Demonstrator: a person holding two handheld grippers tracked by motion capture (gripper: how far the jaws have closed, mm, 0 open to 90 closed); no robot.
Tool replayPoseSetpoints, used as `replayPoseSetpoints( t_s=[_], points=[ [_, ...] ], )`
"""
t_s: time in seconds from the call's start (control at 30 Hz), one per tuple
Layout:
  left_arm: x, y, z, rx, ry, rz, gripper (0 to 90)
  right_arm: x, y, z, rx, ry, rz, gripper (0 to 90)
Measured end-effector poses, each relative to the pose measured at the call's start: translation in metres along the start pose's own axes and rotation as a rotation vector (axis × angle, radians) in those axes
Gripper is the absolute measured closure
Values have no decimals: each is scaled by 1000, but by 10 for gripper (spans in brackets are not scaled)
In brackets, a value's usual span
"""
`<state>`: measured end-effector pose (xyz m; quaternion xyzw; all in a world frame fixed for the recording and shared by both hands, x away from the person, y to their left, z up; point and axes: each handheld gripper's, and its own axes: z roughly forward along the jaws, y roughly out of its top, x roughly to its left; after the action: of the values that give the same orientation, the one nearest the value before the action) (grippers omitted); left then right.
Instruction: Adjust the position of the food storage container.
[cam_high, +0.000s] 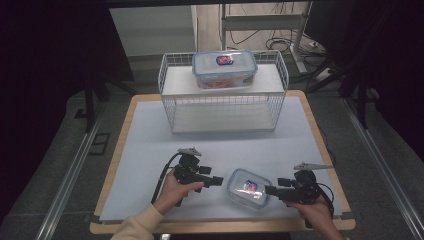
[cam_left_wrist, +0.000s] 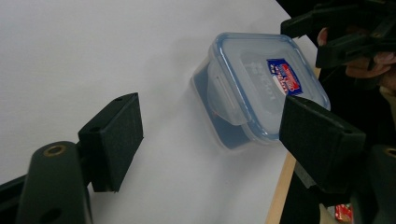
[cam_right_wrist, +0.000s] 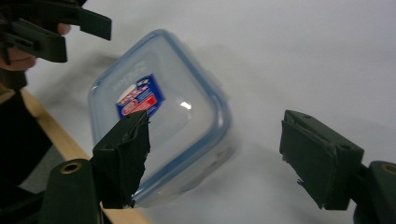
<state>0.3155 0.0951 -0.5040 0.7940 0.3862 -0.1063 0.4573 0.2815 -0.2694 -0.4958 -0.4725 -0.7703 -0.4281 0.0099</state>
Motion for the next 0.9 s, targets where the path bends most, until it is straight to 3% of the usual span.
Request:
replayPoseSetpoints(
  t_s=[0.17, 0.4, 0.47, 0.6, 0.7, 0.73, 0.77, 0.9],
  points=[
    [-3, 1, 8, 23, -13, 2, 227, 5, -8, 0, 12, 15, 34, 236],
    [-5, 2, 5, 16, -2, 15, 227, 9, -13, -6, 28, -6, 8, 265],
    [-4, 1, 2, 9, 2, 15, 227, 14, -17, -10, 41, 8, -30, 319],
    [0, 0, -4, -4, 10, 7, 227, 29, -28, -17, 76, -14, -112, 449],
    [1, -2, -7, -9, 18, -1, 227, 40, -38, -15, 146, 22, -179, 577],
    [1, -2, -7, -9, 18, -1, 227, 40, -38, -15, 146, 22, -179, 577],
    [2, -2, -9, -10, 24, 1, 227, 48, -42, -9, 167, 29, -221, 704],
    [2, -3, -13, -21, 35, 4, 226, 57, -44, 5, 198, 45, -270, 863]
  ],
)
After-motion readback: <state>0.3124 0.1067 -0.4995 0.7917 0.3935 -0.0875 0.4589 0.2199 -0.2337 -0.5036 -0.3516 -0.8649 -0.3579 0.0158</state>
